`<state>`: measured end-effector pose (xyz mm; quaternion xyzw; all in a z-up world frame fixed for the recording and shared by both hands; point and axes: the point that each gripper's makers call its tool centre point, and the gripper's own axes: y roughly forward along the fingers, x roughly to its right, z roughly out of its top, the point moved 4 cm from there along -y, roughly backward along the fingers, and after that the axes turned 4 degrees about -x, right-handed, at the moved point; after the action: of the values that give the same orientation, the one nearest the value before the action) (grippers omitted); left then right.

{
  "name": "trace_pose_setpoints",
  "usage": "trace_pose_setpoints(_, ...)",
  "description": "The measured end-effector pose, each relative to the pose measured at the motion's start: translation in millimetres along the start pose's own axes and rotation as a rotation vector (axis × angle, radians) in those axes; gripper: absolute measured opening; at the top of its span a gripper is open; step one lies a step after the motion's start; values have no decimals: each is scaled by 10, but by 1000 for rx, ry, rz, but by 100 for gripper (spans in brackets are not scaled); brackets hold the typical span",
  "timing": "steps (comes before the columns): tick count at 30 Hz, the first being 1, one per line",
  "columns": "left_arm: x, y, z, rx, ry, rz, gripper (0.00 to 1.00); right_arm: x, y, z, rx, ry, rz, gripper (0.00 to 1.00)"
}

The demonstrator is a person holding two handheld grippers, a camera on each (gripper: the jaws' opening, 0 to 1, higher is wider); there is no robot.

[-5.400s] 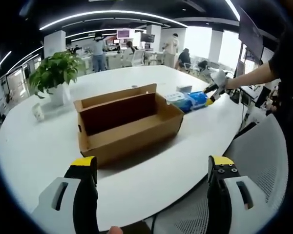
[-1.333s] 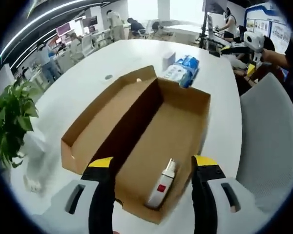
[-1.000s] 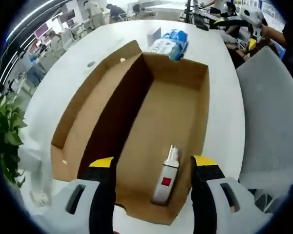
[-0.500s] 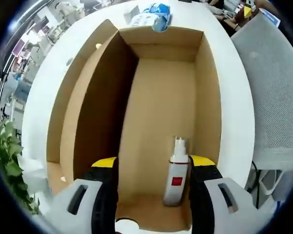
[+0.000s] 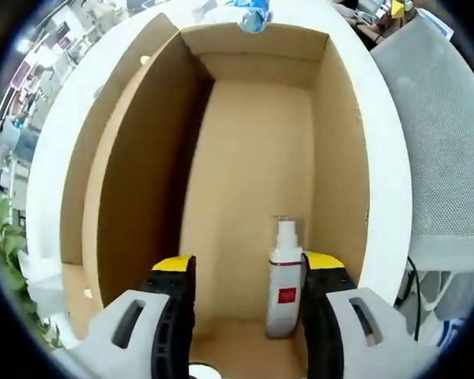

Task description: Operate the shoe box by opening the lid, removing the specified soft item, and placing it in the target area until the item is outside and the box remains undamaged.

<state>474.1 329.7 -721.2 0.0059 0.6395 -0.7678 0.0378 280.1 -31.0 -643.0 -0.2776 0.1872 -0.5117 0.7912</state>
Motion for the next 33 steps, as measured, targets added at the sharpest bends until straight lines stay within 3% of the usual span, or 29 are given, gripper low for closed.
trace_pose_setpoints(15,-110,-18,-15,19,-59,39,54,-18,17,-21,-5,10,6,99)
trace_pose_setpoints(19,-83,-28,4,22,-58,24,53,-4,13,-34,-4,14,3,99)
trace_pose_setpoints(23,-41,-47,76,60,-88,-2,53,0,11,-38,-2,20,1,99)
trace_pose_setpoints(33,42,91,-7,18,-92,-16,47,-16,11,-45,-3,21,2,98)
